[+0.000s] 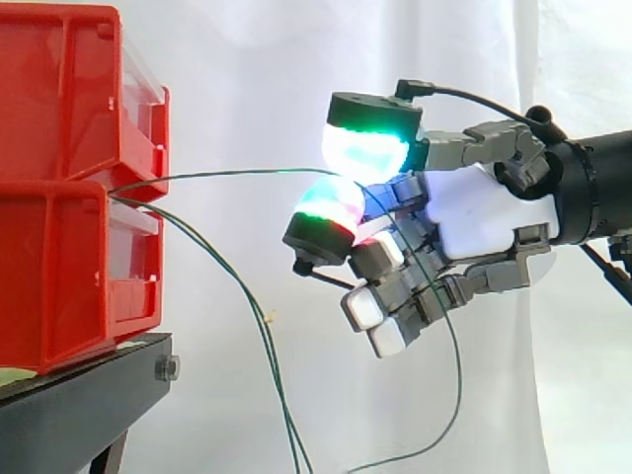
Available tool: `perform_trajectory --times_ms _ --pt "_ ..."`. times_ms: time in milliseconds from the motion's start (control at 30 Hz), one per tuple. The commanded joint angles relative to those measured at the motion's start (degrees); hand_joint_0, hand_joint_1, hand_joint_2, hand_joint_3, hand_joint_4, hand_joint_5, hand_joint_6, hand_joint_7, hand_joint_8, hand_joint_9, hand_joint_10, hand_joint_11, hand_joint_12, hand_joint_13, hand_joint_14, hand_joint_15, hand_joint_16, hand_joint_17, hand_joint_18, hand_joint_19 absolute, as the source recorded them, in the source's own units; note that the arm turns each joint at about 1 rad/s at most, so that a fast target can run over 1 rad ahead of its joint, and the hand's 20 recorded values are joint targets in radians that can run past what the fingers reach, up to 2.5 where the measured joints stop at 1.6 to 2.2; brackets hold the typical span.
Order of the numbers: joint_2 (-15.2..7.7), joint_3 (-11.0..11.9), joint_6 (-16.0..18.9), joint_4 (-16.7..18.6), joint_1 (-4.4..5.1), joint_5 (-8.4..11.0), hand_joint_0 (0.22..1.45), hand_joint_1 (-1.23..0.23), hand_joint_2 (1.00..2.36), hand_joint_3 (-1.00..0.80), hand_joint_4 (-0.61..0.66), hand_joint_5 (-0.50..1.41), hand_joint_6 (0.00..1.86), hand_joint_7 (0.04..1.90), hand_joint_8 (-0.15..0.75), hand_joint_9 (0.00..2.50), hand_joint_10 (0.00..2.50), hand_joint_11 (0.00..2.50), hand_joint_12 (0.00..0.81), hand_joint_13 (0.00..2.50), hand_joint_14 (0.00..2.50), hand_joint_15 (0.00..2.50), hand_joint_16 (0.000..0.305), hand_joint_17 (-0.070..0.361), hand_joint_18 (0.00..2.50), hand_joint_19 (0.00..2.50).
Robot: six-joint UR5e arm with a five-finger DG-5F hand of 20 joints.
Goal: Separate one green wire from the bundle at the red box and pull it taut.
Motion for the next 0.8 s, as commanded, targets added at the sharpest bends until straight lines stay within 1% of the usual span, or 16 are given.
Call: perform_trajectory --times_ms 0,100,333,500,533,567,667,767 --pt "-0.01 0.0 0.0 -0.07 -0.06 0.06 0.59 -0.72 1.02 -0.18 0.08 -0.18 0.92 1.09 0.322 0.98 0.02 0.91 0.342 0.8 0.01 0.38 0.047 0.107 0.8 0.36" --pt "-0.01 0.0 0.0 -0.16 -0.06 0.06 0.59 -0.72 1.02 -0.15 0.05 -0.18 0.92 1.09 0.322 0.99 0.02 0.91 0.34 0.8 0.01 0.38 0.047 0.106 0.8 0.37" --pt "-0.01 -0.09 0.0 -0.07 -0.06 0.06 0.59 -0.74 1.02 -0.06 -0.02 -0.16 0.92 1.11 0.335 1.01 0.01 0.89 0.363 0.82 0.01 0.37 0.052 0.117 0.84 0.34" --pt "-0.01 -0.71 0.09 -0.07 -0.06 -0.03 0.59 -0.75 1.02 -0.01 -0.07 -0.14 0.91 1.16 0.333 1.02 0.01 0.84 0.375 0.8 0.01 0.34 0.055 0.123 0.83 0.31" --pt "-0.01 -1.67 0.18 0.11 0.12 -0.03 0.59 -0.76 1.02 0.0 -0.07 -0.14 0.91 1.16 0.331 1.01 0.01 0.81 0.375 0.79 0.01 0.34 0.055 0.124 0.82 0.31" --pt "-0.01 -1.67 0.18 0.11 0.12 -0.03 0.59 -0.76 1.02 0.0 -0.08 -0.14 0.91 1.16 0.331 1.01 0.01 0.81 0.375 0.78 0.01 0.34 0.056 0.125 0.82 0.3" --pt "-0.01 -3.08 0.27 0.19 0.21 -0.3 0.59 -0.76 1.01 0.01 -0.08 -0.14 0.91 1.17 0.32 0.98 0.01 0.75 0.372 0.73 0.01 0.3 0.056 0.127 0.79 0.28" --pt "-0.01 -3.34 0.27 0.19 0.29 -0.3 0.59 -0.77 1.01 0.01 -0.09 -0.13 0.91 1.18 0.312 0.95 0.01 0.71 0.377 0.69 0.01 0.27 0.056 0.127 0.75 0.27"
